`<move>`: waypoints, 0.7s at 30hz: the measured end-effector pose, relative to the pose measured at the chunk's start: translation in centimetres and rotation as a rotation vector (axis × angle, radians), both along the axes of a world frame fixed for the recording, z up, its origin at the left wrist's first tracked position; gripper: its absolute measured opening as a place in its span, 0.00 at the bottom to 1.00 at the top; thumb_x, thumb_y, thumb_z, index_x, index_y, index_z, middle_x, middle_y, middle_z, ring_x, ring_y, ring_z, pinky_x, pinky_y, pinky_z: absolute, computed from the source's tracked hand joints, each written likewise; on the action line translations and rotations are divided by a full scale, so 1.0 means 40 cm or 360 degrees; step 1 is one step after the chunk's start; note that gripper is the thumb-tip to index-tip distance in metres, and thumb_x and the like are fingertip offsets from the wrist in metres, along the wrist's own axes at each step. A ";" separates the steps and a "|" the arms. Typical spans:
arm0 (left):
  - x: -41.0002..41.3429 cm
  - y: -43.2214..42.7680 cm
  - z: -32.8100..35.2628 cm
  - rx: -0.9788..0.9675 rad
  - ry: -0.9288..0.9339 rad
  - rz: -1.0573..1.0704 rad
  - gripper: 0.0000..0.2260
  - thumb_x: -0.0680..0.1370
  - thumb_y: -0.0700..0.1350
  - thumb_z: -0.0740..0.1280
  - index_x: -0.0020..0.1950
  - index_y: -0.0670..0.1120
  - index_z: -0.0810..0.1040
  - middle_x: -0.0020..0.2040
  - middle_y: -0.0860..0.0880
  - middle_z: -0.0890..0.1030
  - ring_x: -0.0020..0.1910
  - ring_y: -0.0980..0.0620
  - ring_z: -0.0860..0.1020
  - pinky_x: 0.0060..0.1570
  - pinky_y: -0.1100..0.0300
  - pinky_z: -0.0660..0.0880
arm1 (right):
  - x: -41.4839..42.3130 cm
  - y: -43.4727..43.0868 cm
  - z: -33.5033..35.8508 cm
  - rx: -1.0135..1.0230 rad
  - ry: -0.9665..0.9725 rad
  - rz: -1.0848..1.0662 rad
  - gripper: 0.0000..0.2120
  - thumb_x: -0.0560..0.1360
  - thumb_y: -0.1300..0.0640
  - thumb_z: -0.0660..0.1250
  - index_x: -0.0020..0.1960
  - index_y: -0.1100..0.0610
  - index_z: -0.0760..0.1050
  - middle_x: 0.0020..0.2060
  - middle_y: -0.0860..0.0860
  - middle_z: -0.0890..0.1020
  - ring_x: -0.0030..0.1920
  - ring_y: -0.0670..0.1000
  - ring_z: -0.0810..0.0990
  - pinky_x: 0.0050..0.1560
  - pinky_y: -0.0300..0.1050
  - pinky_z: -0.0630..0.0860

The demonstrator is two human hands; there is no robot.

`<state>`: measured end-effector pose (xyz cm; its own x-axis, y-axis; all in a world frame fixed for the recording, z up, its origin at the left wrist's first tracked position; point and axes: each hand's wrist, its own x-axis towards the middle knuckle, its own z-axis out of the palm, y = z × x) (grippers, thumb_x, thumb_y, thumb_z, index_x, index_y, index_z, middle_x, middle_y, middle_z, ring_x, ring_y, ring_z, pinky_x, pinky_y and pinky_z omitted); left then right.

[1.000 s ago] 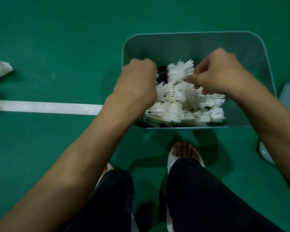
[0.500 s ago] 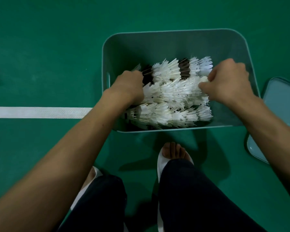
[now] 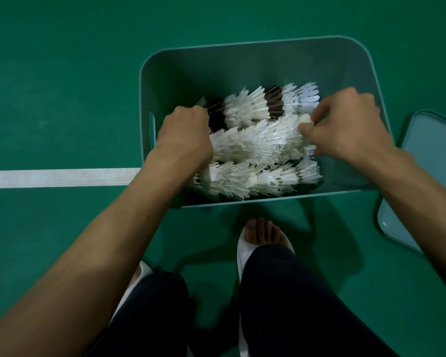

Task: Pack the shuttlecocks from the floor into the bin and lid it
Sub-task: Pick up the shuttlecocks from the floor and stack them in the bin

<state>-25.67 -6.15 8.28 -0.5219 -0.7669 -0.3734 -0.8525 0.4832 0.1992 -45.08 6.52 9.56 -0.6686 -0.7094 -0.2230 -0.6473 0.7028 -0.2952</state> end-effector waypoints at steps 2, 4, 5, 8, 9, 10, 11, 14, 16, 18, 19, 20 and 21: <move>-0.001 -0.019 0.019 0.0013 0.0019 0.0065 0.12 0.72 0.32 0.71 0.52 0.42 0.74 0.45 0.42 0.73 0.44 0.42 0.73 0.44 0.55 0.70 | -0.008 0.000 0.027 -0.0040 -0.0137 -0.0058 0.10 0.74 0.48 0.73 0.43 0.55 0.84 0.29 0.53 0.84 0.29 0.50 0.85 0.56 0.49 0.82; -0.009 -0.042 0.039 -0.0091 0.0117 0.0097 0.11 0.74 0.31 0.68 0.51 0.42 0.71 0.47 0.41 0.72 0.45 0.42 0.71 0.45 0.54 0.69 | -0.014 -0.005 0.047 -0.0113 -0.0033 -0.0064 0.11 0.74 0.48 0.73 0.47 0.56 0.85 0.33 0.55 0.83 0.39 0.55 0.87 0.58 0.49 0.81; -0.017 -0.053 0.046 -0.0142 0.0161 0.0094 0.10 0.74 0.31 0.67 0.51 0.42 0.70 0.47 0.40 0.72 0.45 0.41 0.71 0.45 0.53 0.69 | -0.018 -0.011 0.052 -0.0154 0.0072 -0.0067 0.12 0.74 0.48 0.73 0.48 0.57 0.85 0.37 0.58 0.83 0.45 0.58 0.86 0.60 0.51 0.80; -0.042 -0.079 0.045 -0.0093 0.0066 0.0040 0.05 0.76 0.31 0.65 0.48 0.39 0.72 0.42 0.41 0.73 0.42 0.41 0.74 0.44 0.54 0.70 | -0.022 -0.048 0.061 -0.0179 0.0189 -0.0099 0.16 0.74 0.49 0.72 0.51 0.62 0.81 0.45 0.64 0.83 0.53 0.62 0.82 0.61 0.52 0.79; -0.048 -0.087 0.035 -0.0041 0.0003 0.0015 0.03 0.77 0.32 0.65 0.47 0.38 0.73 0.42 0.41 0.74 0.40 0.43 0.74 0.44 0.54 0.70 | -0.021 -0.062 0.058 -0.0142 0.0188 -0.0094 0.14 0.74 0.52 0.72 0.50 0.64 0.80 0.46 0.64 0.81 0.53 0.63 0.81 0.59 0.52 0.78; -0.053 -0.095 0.024 0.0002 -0.0045 -0.0014 0.03 0.77 0.32 0.65 0.48 0.38 0.74 0.41 0.41 0.75 0.36 0.45 0.73 0.43 0.54 0.70 | -0.020 -0.074 0.053 -0.0115 0.0181 -0.0088 0.12 0.74 0.54 0.72 0.46 0.64 0.78 0.45 0.63 0.80 0.50 0.63 0.79 0.56 0.52 0.78; -0.057 -0.102 0.012 0.0039 -0.0078 -0.0042 0.02 0.77 0.33 0.65 0.48 0.38 0.75 0.40 0.42 0.74 0.34 0.48 0.72 0.42 0.53 0.70 | -0.017 -0.085 0.050 -0.0099 0.0173 -0.0093 0.11 0.74 0.57 0.72 0.43 0.64 0.74 0.43 0.63 0.79 0.47 0.63 0.78 0.52 0.52 0.78; -0.058 -0.117 -0.018 0.0097 -0.0117 -0.0088 0.03 0.79 0.36 0.65 0.51 0.37 0.76 0.37 0.44 0.72 0.34 0.47 0.72 0.42 0.53 0.71 | -0.006 -0.101 0.032 -0.0043 0.0152 -0.0117 0.14 0.73 0.64 0.72 0.35 0.61 0.68 0.34 0.56 0.75 0.37 0.59 0.75 0.45 0.49 0.77; -0.054 -0.122 -0.026 0.0051 -0.0114 -0.0100 0.02 0.78 0.35 0.65 0.51 0.38 0.76 0.37 0.44 0.72 0.38 0.42 0.75 0.42 0.53 0.72 | -0.003 -0.104 0.020 -0.0021 0.0140 -0.0124 0.15 0.72 0.67 0.71 0.33 0.59 0.67 0.30 0.53 0.71 0.33 0.57 0.73 0.43 0.48 0.76; -0.050 -0.123 -0.018 -0.0052 -0.0075 -0.0102 0.03 0.77 0.32 0.65 0.49 0.38 0.75 0.38 0.42 0.73 0.41 0.40 0.75 0.43 0.52 0.73 | -0.002 -0.103 0.011 -0.0028 0.0148 -0.0128 0.16 0.72 0.68 0.71 0.33 0.59 0.66 0.30 0.53 0.69 0.29 0.54 0.69 0.42 0.46 0.74; -0.051 -0.124 -0.011 -0.0130 -0.0049 -0.0108 0.04 0.77 0.32 0.65 0.48 0.38 0.74 0.40 0.41 0.74 0.41 0.39 0.75 0.42 0.51 0.73 | -0.003 -0.101 0.006 -0.0038 0.0155 -0.0130 0.16 0.72 0.69 0.71 0.33 0.59 0.66 0.29 0.53 0.69 0.28 0.52 0.67 0.42 0.45 0.72; -0.052 -0.123 -0.004 -0.0208 -0.0023 -0.0111 0.05 0.76 0.31 0.65 0.47 0.39 0.73 0.41 0.40 0.74 0.41 0.39 0.74 0.42 0.50 0.73 | -0.003 -0.100 0.002 -0.0048 0.0164 -0.0125 0.16 0.72 0.69 0.70 0.33 0.60 0.66 0.29 0.53 0.70 0.28 0.51 0.67 0.42 0.45 0.72; -0.053 -0.123 0.001 -0.0266 -0.0010 -0.0109 0.05 0.76 0.31 0.65 0.47 0.40 0.73 0.42 0.39 0.74 0.41 0.39 0.74 0.42 0.49 0.73 | -0.003 -0.099 0.000 -0.0047 0.0169 -0.0118 0.15 0.72 0.70 0.70 0.33 0.61 0.66 0.29 0.54 0.70 0.28 0.50 0.67 0.41 0.46 0.72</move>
